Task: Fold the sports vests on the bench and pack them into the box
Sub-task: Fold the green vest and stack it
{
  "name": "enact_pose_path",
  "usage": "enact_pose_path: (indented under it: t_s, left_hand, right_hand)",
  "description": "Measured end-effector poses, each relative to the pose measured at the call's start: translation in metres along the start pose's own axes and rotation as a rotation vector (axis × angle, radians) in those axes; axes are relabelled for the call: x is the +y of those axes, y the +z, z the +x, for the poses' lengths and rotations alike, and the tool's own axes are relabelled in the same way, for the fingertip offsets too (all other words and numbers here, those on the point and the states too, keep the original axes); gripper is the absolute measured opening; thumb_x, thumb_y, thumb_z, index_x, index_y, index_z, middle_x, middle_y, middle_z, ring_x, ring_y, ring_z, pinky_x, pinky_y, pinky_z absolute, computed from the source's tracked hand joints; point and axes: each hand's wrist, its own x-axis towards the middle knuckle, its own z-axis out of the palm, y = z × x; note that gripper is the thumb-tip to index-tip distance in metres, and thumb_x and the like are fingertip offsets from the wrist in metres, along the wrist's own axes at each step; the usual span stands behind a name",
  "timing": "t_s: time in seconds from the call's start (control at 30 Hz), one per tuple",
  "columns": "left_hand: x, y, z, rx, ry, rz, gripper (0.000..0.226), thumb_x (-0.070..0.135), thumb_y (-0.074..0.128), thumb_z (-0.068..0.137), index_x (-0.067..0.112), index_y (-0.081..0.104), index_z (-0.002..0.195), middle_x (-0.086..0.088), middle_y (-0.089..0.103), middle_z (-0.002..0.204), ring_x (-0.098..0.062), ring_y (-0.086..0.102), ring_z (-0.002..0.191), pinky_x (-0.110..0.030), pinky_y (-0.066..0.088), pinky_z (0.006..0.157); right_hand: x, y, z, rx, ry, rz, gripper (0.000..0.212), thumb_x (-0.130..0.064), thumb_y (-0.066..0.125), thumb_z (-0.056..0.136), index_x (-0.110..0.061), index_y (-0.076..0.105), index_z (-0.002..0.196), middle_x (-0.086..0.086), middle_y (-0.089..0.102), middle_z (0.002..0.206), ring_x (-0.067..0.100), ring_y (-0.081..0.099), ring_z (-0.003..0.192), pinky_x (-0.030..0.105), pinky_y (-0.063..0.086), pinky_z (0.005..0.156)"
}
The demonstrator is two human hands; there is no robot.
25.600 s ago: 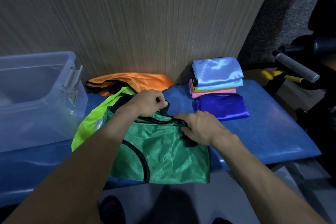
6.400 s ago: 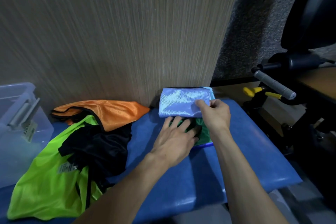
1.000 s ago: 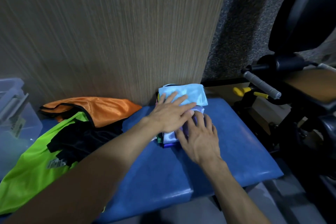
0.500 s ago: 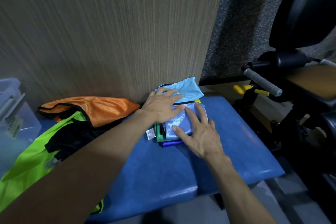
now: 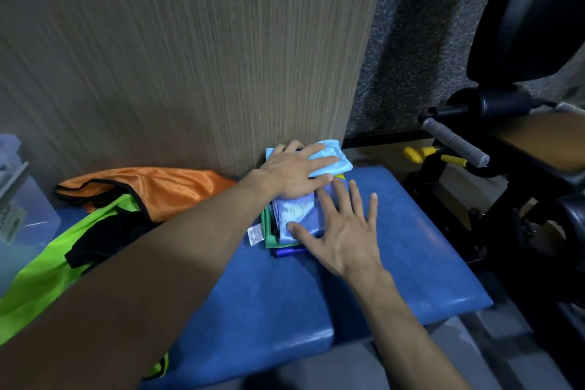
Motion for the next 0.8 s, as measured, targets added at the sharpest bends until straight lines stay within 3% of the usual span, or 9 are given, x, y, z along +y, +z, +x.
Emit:
enact_pose_path:
  t_s: [0.13, 0.3, 0.37, 0.47, 0.53, 0.6, 0.67, 0.73, 0.8]
  left_hand:
    - [-0.006, -0.004, 0.002, -0.074, 0.013, -0.058, 0.056, 0.068, 0.026, 0.101, 0.056, 0.017, 0.155, 0.018, 0.01, 0.168, -0.024, 0.023, 0.145, -0.044, 0.018, 0.119]
    - [0.005, -0.014, -0.033, 0.22, 0.167, -0.024, 0.048, 0.051, 0.033, 0.107, 0.041, 0.039, 0.153, 0.009, 0.024, 0.167, -0.023, 0.016, 0.152, -0.047, 0.012, 0.124]
    - [-0.001, 0.004, -0.055, 0.199, 0.158, 0.013, 0.051, 0.055, 0.021, 0.105, 0.045, 0.036, 0.153, 0.01, 0.02, 0.168, -0.024, 0.009, 0.155, -0.048, 0.005, 0.126]
    - [-0.02, 0.029, -0.076, 0.114, 0.081, -0.146, 0.056, 0.056, 0.013, 0.103, 0.049, 0.022, 0.157, 0.015, 0.007, 0.17, -0.018, -0.008, 0.157, -0.047, 0.0, 0.126]
    - [-0.019, 0.028, -0.083, 0.214, 0.051, -0.27, 0.054, 0.05, 0.023, 0.105, 0.04, 0.029, 0.158, 0.01, 0.015, 0.169, -0.018, 0.002, 0.157, -0.045, 0.008, 0.126]
    - [-0.002, 0.025, -0.093, 0.398, -0.065, -0.446, 0.053, 0.041, 0.04, 0.106, 0.029, 0.035, 0.157, 0.004, 0.025, 0.166, -0.018, 0.018, 0.152, -0.04, 0.019, 0.124]
    - [0.021, 0.026, -0.109, 0.49, -0.307, -0.699, 0.058, 0.032, 0.048, 0.106, 0.021, 0.03, 0.16, 0.003, 0.02, 0.167, -0.014, 0.016, 0.152, -0.032, 0.015, 0.125]
    - [0.044, 0.029, -0.124, 0.413, -0.539, -0.964, 0.063, 0.03, 0.044, 0.108, 0.014, 0.017, 0.162, 0.0, 0.011, 0.17, -0.012, 0.009, 0.155, -0.024, 0.006, 0.122]
    - [0.064, 0.032, -0.127, 0.3, -0.648, -1.16, 0.062, 0.031, 0.038, 0.109, 0.014, 0.009, 0.162, 0.0, 0.011, 0.17, -0.014, 0.013, 0.155, -0.019, 0.011, 0.115]
  right_hand:
    - [-0.001, 0.005, -0.002, -0.037, 0.023, 0.013, 0.096, -0.087, 0.028, 0.085, -0.03, 0.013, 0.161, 0.001, -0.003, 0.17, 0.025, -0.013, 0.156, 0.055, -0.008, 0.124]
    - [-0.005, 0.009, 0.0, -0.02, 0.037, 0.04, 0.097, -0.086, 0.031, 0.085, -0.03, 0.012, 0.161, 0.002, -0.001, 0.17, 0.026, -0.012, 0.156, 0.055, -0.004, 0.124]
    - [-0.006, 0.008, 0.0, -0.036, 0.045, 0.049, 0.096, -0.087, 0.031, 0.085, -0.031, 0.014, 0.161, 0.001, -0.003, 0.17, 0.026, -0.013, 0.156, 0.054, -0.005, 0.124]
    - [-0.007, 0.005, -0.003, -0.065, 0.028, 0.064, 0.094, -0.084, 0.032, 0.088, -0.031, 0.011, 0.162, -0.002, -0.01, 0.17, 0.025, -0.016, 0.155, 0.053, -0.007, 0.124]
    - [-0.005, 0.004, -0.005, -0.058, 0.03, 0.1, 0.092, -0.082, 0.035, 0.088, -0.033, 0.013, 0.161, -0.005, -0.011, 0.17, 0.026, -0.014, 0.155, 0.056, -0.003, 0.124]
    - [-0.002, 0.003, -0.006, -0.069, 0.075, 0.155, 0.091, -0.083, 0.04, 0.085, -0.038, 0.015, 0.16, -0.011, -0.011, 0.169, 0.027, -0.009, 0.155, 0.059, 0.005, 0.123]
    - [0.0, 0.002, -0.006, -0.086, 0.119, 0.221, 0.09, -0.083, 0.045, 0.083, -0.042, 0.017, 0.159, -0.016, -0.01, 0.168, 0.03, 0.002, 0.154, 0.056, 0.018, 0.121]
    - [0.0, 0.0, -0.005, -0.088, 0.12, 0.254, 0.091, -0.081, 0.049, 0.083, -0.041, 0.018, 0.159, -0.016, -0.007, 0.168, 0.032, 0.013, 0.15, 0.051, 0.026, 0.118]
    - [-0.001, -0.001, -0.005, -0.074, 0.119, 0.268, 0.094, -0.079, 0.051, 0.082, -0.037, 0.019, 0.16, -0.013, -0.005, 0.169, 0.033, 0.017, 0.148, 0.048, 0.028, 0.118]
